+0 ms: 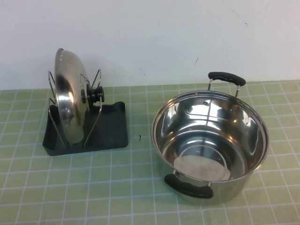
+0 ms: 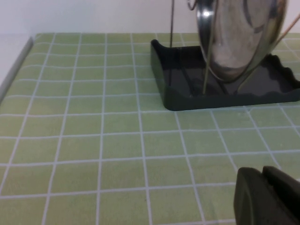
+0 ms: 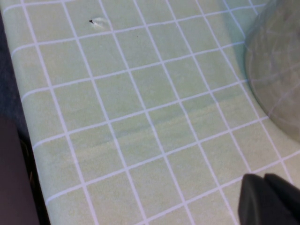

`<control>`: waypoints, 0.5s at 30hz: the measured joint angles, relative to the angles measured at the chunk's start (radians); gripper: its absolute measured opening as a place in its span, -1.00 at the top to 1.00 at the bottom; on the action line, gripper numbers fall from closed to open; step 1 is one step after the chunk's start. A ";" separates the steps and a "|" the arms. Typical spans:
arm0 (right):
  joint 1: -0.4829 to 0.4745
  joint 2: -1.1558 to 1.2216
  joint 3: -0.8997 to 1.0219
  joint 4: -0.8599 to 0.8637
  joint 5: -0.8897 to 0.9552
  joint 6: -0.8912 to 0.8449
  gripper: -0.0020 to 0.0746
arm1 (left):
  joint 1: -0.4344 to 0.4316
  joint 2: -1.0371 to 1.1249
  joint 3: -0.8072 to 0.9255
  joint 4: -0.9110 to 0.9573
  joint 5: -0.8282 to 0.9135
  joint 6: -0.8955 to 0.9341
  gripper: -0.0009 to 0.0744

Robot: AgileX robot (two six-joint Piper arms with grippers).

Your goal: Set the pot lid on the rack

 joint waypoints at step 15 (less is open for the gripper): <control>0.000 0.000 0.000 0.000 0.000 0.000 0.95 | 0.035 0.000 0.000 -0.002 0.000 0.033 0.98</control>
